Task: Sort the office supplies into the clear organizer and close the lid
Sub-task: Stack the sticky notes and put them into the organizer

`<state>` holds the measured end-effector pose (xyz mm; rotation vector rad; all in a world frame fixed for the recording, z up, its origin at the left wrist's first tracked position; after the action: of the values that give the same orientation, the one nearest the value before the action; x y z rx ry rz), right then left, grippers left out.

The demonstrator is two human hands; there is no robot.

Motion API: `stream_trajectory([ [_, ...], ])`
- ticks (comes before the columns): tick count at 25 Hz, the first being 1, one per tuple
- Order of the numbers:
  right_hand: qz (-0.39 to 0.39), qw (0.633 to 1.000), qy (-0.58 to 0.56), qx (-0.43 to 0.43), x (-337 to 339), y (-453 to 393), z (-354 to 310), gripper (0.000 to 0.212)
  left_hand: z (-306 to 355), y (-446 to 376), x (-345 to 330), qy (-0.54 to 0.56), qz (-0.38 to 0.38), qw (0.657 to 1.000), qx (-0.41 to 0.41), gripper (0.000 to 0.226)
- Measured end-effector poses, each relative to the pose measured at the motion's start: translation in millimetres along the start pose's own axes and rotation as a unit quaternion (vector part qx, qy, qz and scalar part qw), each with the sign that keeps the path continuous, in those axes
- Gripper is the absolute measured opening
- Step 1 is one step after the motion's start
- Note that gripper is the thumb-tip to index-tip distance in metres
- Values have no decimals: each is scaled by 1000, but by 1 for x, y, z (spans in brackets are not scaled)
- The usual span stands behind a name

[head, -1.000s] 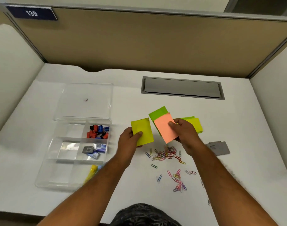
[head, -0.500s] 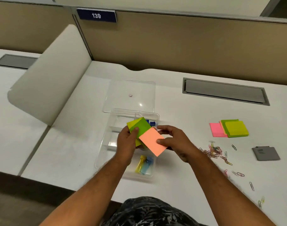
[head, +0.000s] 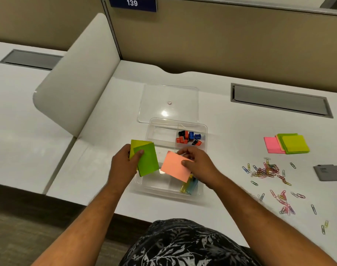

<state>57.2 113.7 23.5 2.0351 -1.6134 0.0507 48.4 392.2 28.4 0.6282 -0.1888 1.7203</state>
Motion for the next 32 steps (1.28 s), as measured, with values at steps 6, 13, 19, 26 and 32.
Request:
stream_trajectory([
  [6,-68,982,164,69,-78,-10,-32,44,-13,5,38,81,106,990,34,14],
  [13,-120,946,294,68,-112,-14,-19,37,-19,15,58,152,162,974,51,14],
  [19,-53,996,53,53,-91,-10,-36,48,-15,20,28,242,68,964,91,37],
  [26,-44,985,-160,-51,-77,-13,-20,34,-8,28,-19,243,-114,955,128,39],
  [32,-4,1000,-19,0,-80,-6,-16,39,-12,32,-22,83,-78,989,92,16],
])
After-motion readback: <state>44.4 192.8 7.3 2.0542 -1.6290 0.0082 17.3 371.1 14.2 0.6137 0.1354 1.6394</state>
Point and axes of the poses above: each hand's wrist, its own y-axis away from the middle knuckle, its own x-axis out of the back of the hand, z = x × y, the point moved 8 cm from there along -y, towards the middle knuckle, and after that the axes turned 1 degree about -z, right-handed, at the moved point
